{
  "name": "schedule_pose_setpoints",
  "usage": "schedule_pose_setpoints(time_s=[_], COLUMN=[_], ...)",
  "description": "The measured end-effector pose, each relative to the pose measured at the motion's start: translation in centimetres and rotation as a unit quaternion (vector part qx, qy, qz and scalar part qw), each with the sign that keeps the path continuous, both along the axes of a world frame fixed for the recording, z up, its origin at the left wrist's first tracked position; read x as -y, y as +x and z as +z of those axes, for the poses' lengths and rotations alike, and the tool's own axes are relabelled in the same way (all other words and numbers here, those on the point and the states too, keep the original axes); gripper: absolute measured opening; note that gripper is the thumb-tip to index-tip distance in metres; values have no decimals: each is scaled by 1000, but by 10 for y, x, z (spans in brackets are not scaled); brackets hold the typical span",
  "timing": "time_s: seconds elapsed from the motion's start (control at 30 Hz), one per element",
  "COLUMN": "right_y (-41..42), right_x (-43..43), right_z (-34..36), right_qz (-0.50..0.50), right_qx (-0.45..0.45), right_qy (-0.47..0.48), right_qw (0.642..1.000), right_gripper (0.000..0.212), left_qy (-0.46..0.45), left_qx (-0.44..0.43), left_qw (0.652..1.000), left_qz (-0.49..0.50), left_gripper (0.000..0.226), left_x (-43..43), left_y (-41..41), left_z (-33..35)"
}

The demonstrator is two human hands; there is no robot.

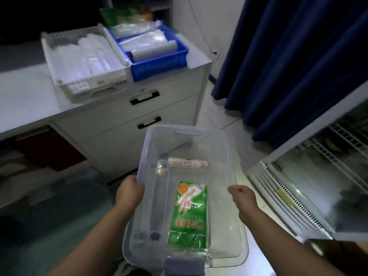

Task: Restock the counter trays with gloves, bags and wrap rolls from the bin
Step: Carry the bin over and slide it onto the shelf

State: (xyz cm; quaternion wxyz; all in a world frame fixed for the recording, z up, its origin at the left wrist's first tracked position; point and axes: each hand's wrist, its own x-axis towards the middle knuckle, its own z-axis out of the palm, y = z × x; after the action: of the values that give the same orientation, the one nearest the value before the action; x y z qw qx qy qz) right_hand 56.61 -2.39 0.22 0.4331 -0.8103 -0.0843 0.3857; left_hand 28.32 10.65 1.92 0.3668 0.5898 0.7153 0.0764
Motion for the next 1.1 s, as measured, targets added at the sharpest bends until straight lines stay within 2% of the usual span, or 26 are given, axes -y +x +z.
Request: schedule_pose_setpoints(time_s=[0.1, 0.27, 0.43, 0.5, 0.67, 0.77, 0.97, 1.1], right_y=[53, 124, 185, 212, 272, 300, 357, 406], right_x=[9, 1, -33, -55, -127, -176, -266, -319], right_z=[24, 52, 71, 73, 82, 98, 117, 112], right_qz=[-42, -95, -131, -137, -151, -171, -195, -193], right_qx=[26, 57, 77, 87, 100, 111, 127, 133], right_qy=[28, 41, 48, 47, 46, 52, 74, 78], right_qw=[998, 993, 987, 986, 982, 978, 970, 969], right_gripper=[14, 19, 13, 8, 17, 2, 13, 17], left_qy=[16, 8, 3, 2, -26, -35, -14, 14], left_qx=[51, 85, 131, 147, 211, 230, 267, 250], left_qw=[998, 992, 986, 983, 970, 965, 956, 960], left_qz=[-36, -88, -102, -114, -117, -120, -121, -127], left_gripper=[23, 11, 20, 25, 24, 21, 12, 10], left_x=[-7, -38, -88, -117, -202, -253, -341, -389], left_y=[59, 140, 212, 241, 306, 338, 400, 441], left_z=[14, 33, 43, 45, 50, 59, 74, 78])
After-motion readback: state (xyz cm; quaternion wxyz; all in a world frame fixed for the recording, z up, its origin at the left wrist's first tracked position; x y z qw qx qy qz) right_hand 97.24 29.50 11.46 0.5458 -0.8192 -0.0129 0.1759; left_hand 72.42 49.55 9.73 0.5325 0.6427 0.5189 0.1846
